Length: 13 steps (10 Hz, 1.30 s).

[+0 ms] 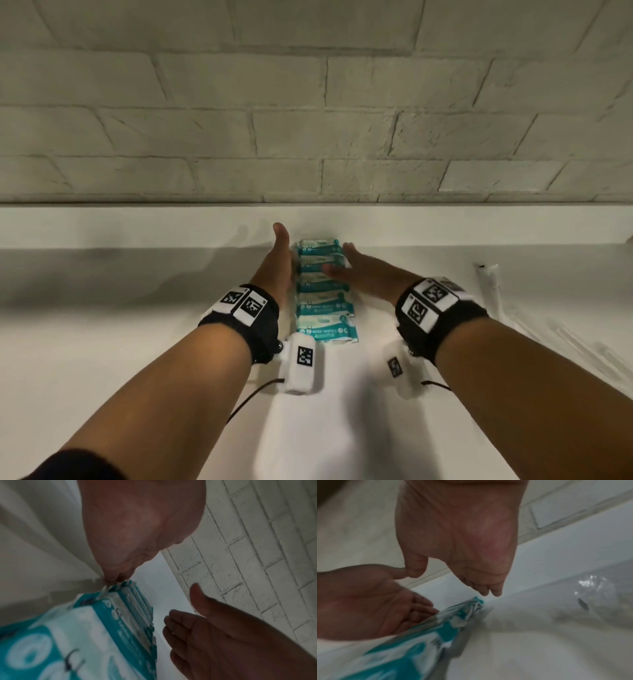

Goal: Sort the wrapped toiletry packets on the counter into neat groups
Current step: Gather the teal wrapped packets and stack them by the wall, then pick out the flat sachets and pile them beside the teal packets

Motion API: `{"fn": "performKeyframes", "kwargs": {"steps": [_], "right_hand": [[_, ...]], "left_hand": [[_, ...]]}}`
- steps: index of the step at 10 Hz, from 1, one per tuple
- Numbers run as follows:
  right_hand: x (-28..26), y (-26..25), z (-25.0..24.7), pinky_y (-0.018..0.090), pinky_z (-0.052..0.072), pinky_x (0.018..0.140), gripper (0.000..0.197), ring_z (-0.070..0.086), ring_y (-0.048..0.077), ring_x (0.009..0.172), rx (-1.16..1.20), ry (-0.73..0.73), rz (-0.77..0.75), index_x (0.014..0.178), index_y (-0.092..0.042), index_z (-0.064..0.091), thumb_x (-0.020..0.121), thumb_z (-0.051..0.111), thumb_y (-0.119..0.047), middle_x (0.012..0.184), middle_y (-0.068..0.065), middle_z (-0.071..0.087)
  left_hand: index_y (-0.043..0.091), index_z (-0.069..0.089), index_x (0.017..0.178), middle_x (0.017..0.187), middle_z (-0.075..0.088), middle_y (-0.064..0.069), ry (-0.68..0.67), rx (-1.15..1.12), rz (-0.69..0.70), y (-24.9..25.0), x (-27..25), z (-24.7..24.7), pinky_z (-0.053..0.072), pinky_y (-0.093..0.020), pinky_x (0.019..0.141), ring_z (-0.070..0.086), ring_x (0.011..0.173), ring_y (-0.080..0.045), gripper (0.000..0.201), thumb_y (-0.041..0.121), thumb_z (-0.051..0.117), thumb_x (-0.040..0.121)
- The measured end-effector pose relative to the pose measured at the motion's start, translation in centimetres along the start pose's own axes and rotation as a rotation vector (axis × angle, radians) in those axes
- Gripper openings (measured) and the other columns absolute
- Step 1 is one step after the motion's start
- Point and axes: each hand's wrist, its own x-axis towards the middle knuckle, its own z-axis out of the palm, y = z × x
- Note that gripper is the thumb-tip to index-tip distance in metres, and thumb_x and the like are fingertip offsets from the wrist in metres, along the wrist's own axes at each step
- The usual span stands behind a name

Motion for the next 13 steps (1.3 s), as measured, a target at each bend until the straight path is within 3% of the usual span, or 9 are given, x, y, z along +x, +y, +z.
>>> {"fn": "performKeyframes", "kwargs": {"steps": [2,4,5,6,7,9,11,12,13], "right_hand": [[4.0,1.2,-0.1,0.040,0.044,0.104,0.038,0.055,0.026,0.110,0.238,-0.025,0.063,0.133,-0.001,0.042,0.099,0.047,-0.016,0.128,0.020,0.056],[4.3,1.3,-0.3,0.033,0.045,0.102,0.039,0.052,0.026,0.119,0.152,-0.019,0.020,0.136,-0.003,0.036,0.099,0.045,-0.011,0.131,0.014,0.053],[4.3,1.1,-1.0,0.028,0.044,0.096,0.037,0.051,0.023,0.116,0.018,0.015,0.007,0.137,-0.004,0.035,0.101,0.039,-0.013,0.125,0.011,0.052],[4.2,-0.1,-1.3,0.037,0.039,0.102,0.038,0.048,0.031,0.120,-0.159,0.044,0.047,0.137,-0.001,0.039,0.103,0.033,-0.016,0.132,0.020,0.050],[3.6,-1.0,-1.1,0.036,0.023,0.113,0.044,0.030,0.030,0.140,-0.447,-0.006,0.086,0.145,-0.001,0.032,0.105,0.025,-0.018,0.152,0.017,0.031],[3.3,-1.6,-0.6,0.027,0.011,0.110,0.043,0.027,0.026,0.142,-0.502,-0.033,0.013,0.145,-0.001,0.029,0.103,0.023,-0.007,0.154,0.017,0.028],[4.0,-1.3,-0.1,0.033,0.020,0.113,0.040,0.026,0.030,0.141,-0.671,0.019,0.024,0.141,0.002,0.033,0.103,0.025,-0.007,0.151,0.020,0.030],[2.9,-1.0,-0.4,0.041,0.024,0.116,0.047,0.027,0.031,0.141,-0.599,-0.034,-0.013,0.147,-0.010,0.030,0.102,0.035,-0.021,0.153,0.017,0.028],[-0.1,0.2,-1.7,0.030,0.027,0.111,0.059,0.037,0.024,0.137,-0.648,-0.021,-0.137,0.151,-0.029,0.025,0.097,0.047,-0.036,0.155,0.005,0.032]], "left_hand": [[0.022,0.045,0.072,0.055,0.069,0.006,-0.029,0.044,0.019,-0.4,1.2,-0.3,0.046,-0.031,0.069,0.070,0.056,-0.011,0.062,0.070,0.010,0.091],[0.021,0.048,0.075,0.065,0.072,0.006,-0.039,0.089,0.048,-0.3,1.0,-0.9,0.046,-0.031,0.078,0.069,0.070,-0.009,0.061,0.066,0.011,0.094],[0.017,0.058,0.113,0.124,0.062,0.000,-0.076,0.569,0.130,0.1,-0.1,-1.0,0.040,-0.029,0.103,0.058,0.114,-0.013,0.047,0.055,0.035,0.097],[0.020,0.027,0.147,0.151,0.030,-0.001,-0.280,1.294,0.233,-0.8,-0.9,-0.8,0.040,-0.022,0.103,0.039,0.134,-0.022,0.083,0.046,0.069,0.080],[0.018,0.005,0.153,0.161,0.007,-0.004,-0.374,1.763,0.327,-3.1,-1.8,0.1,0.018,-0.039,0.119,0.012,0.147,-0.028,0.113,0.052,0.074,0.071],[0.011,0.012,0.151,0.158,0.018,-0.009,-0.340,1.771,0.369,-4.5,-0.6,0.2,0.030,-0.042,0.115,0.023,0.144,-0.030,0.102,0.038,0.070,0.072],[0.011,0.010,0.151,0.159,0.017,-0.009,-0.341,1.796,0.359,-4.2,-0.8,0.4,0.028,-0.041,0.116,0.021,0.145,-0.029,0.101,0.038,0.070,0.075],[0.015,0.009,0.151,0.158,0.020,-0.007,-0.340,1.778,0.354,-4.1,-1.0,0.2,0.031,-0.039,0.115,0.026,0.142,-0.029,0.108,0.042,0.074,0.070],[0.017,0.014,0.151,0.157,0.022,-0.006,-0.335,1.714,0.416,-3.9,-2.7,0.2,0.026,-0.036,0.116,0.026,0.142,-0.028,0.107,0.054,0.072,0.070]]}}
